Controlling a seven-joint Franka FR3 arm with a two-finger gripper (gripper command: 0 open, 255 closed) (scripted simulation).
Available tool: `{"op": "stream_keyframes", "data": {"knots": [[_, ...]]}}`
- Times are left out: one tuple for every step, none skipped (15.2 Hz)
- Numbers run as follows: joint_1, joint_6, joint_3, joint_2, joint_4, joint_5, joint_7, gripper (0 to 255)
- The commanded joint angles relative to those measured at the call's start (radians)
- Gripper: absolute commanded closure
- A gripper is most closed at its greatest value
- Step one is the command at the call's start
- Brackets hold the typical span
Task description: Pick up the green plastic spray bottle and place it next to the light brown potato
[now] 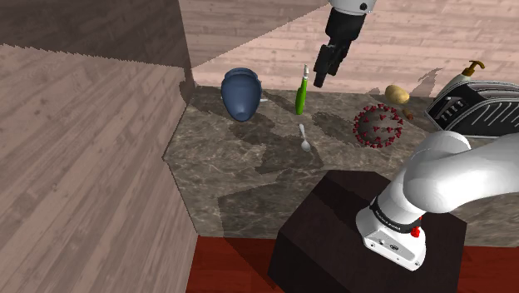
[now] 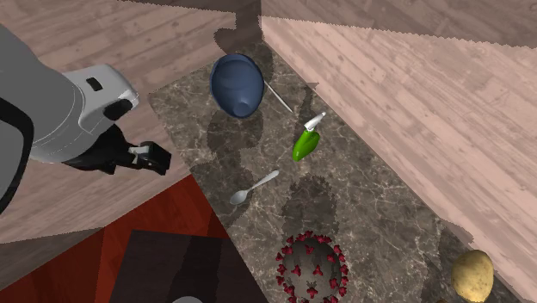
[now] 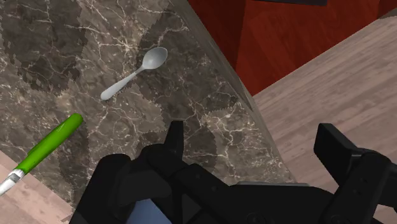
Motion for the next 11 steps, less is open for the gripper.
{"op": "stream_keyframes", "data": {"knots": [[0.000, 0.000, 0.000, 0.000, 0.000, 0.000, 0.000, 0], [-0.011, 0.019, -0.002, 0.030, 0.007, -0.012, 0.004, 0], [-0.021, 0.037, -0.005, 0.061, 0.015, -0.025, 0.009, 0], [-0.032, 0.055, -0.007, 0.092, 0.024, -0.037, 0.014, 0], [-0.042, 0.072, -0.010, 0.123, 0.034, -0.049, 0.019, 0], [-0.053, 0.088, -0.013, 0.154, 0.045, -0.061, 0.024, 0], [-0.063, 0.104, -0.015, 0.186, 0.057, -0.074, 0.030, 0], [-0.073, 0.118, -0.018, 0.217, 0.070, -0.086, 0.036, 0], [-0.083, 0.132, -0.021, 0.249, 0.084, -0.098, 0.043, 0], [-0.093, 0.145, -0.025, 0.281, 0.099, -0.111, 0.050, 0], [-0.103, 0.158, -0.028, 0.313, 0.115, -0.123, 0.057, 0]]}}
